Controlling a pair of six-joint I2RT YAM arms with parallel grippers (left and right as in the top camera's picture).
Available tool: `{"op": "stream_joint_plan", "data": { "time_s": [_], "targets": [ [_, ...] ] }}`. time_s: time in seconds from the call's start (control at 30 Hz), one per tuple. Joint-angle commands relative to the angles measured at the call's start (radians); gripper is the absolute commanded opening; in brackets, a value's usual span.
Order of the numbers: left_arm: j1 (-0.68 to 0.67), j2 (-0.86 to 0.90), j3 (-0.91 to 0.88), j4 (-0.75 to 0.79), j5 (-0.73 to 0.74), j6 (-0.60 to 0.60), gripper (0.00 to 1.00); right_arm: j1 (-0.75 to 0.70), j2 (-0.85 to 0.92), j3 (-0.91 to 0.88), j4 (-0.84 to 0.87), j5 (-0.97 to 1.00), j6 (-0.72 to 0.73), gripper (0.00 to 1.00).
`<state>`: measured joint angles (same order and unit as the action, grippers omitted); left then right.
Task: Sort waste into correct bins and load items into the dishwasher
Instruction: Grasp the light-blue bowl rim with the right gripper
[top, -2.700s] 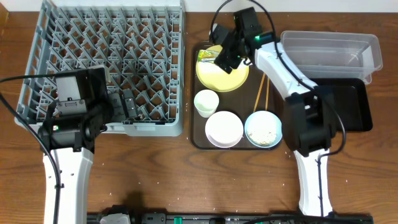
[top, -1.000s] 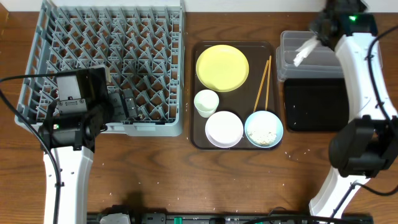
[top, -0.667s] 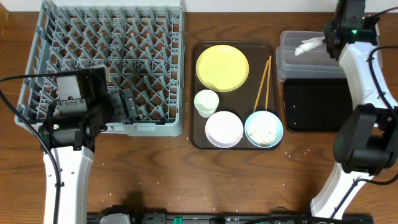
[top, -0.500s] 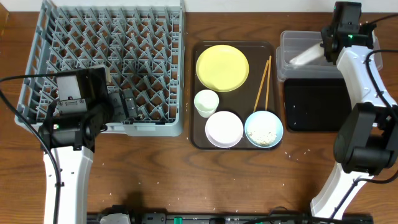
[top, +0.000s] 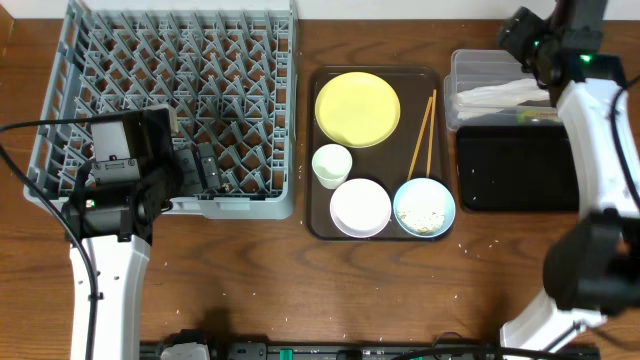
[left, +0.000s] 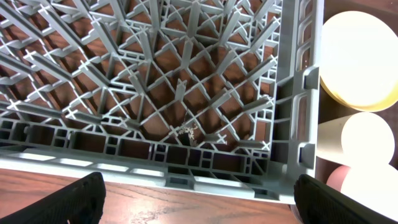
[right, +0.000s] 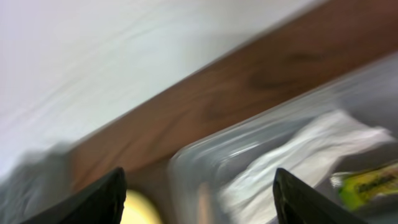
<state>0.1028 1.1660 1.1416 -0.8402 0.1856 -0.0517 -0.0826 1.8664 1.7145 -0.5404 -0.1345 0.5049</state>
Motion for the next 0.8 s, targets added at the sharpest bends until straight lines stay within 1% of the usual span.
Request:
{"op": "stream_joint_plan", "data": {
  "time_s": [0.0,0.17,0.3,0.43,0.5,0.57,0.6,0.7,0.77],
  "targets": [
    [-0.003,0.003,0.014,-0.001,0.009,0.002,0.98,0.058,-0.104,0.006,-0.101,-0.279,-0.211,0.75],
    [-0.003,0.003,0.014,-0.001,0.009,0.002,0.98,0.169,-0.126,0.005,-0.338,-0.280,-0.213,0.76],
    [-0.003,0.003,0.014,-0.005,0.009,0.002,0.98,0.259,-0.114,-0.012,-0.505,-0.201,-0.225,0.76],
    [-0.003,0.003,0.014,-0.005,0.009,0.002,0.98,0.328,-0.113,-0.078,-0.560,-0.124,-0.225,0.73],
    [-0.003,0.003,0.014,-0.005,0.009,0.002,0.98,0.345,-0.113,-0.124,-0.563,-0.124,-0.213,0.66],
    [-0.003,0.003,0.014,-0.005,0.009,0.002,0.98,0.354,-0.113,-0.182,-0.548,-0.124,-0.190,0.55],
    [-0.003,0.003,0.014,-0.005,0.009,0.002,0.98,0.359,-0.113,-0.221,-0.531,-0.124,-0.174,0.49],
    [-0.003,0.003,0.014,-0.005,0.009,0.002,0.98,0.368,-0.113,-0.312,-0.472,-0.124,-0.129,0.36],
    [-0.003,0.003,0.014,-0.005,0.009,0.002,0.98,0.377,-0.113,-0.362,-0.428,-0.109,-0.104,0.34]
  ]
}}
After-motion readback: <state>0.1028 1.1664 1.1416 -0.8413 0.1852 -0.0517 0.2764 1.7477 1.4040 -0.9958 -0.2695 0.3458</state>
